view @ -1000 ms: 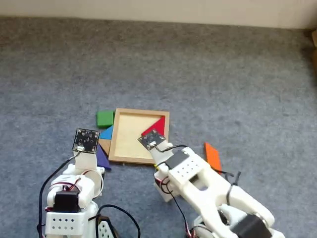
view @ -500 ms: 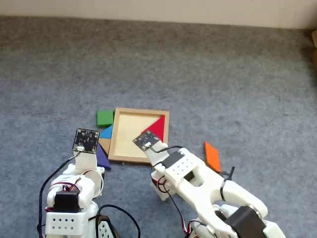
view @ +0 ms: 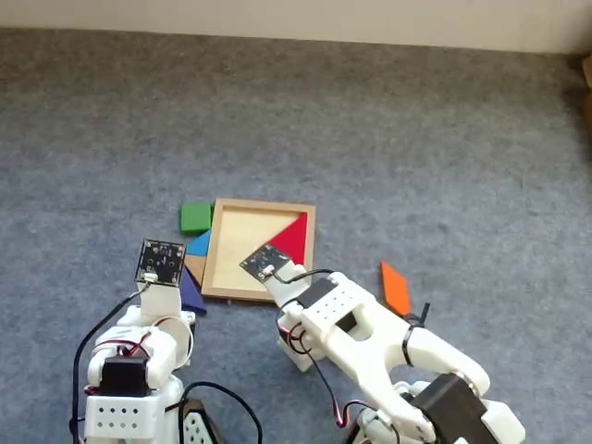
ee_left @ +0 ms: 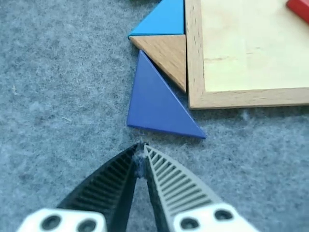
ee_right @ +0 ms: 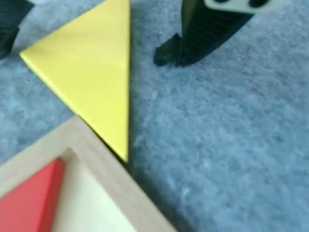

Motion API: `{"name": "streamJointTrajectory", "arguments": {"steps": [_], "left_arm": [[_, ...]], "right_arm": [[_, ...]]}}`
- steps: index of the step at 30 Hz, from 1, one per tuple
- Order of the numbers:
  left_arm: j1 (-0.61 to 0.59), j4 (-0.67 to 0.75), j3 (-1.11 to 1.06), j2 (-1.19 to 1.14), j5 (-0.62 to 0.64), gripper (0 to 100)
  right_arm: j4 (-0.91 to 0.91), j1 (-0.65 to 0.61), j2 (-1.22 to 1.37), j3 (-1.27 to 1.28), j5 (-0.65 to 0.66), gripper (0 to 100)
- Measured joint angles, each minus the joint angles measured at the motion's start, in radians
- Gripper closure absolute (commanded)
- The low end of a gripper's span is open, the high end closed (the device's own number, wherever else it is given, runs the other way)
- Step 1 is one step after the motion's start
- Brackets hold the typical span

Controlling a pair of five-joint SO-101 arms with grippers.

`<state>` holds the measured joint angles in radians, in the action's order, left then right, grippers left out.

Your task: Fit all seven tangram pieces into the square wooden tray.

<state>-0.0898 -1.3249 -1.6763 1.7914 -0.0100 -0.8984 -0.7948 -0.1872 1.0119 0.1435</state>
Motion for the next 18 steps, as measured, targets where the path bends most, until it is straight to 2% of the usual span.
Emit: {"name": "streamJointTrajectory", "arguments": {"steps": [7, 14, 18], "left_arm": [[0.0, 0.0, 0.0, 0.0, 0.0, 99], [0.0, 0.0, 0.0, 0.0, 0.0, 99], [0.0, 0.0, 0.0, 0.0, 0.0, 99]], "right_arm": [[0.002, 0.0, 0.0, -0.002, 0.094, 56.0], [0.002, 0.0, 0.0, -0.002, 0.133, 56.0], [0.002, 0.0, 0.0, -0.002, 0.133, 61.9]]}}
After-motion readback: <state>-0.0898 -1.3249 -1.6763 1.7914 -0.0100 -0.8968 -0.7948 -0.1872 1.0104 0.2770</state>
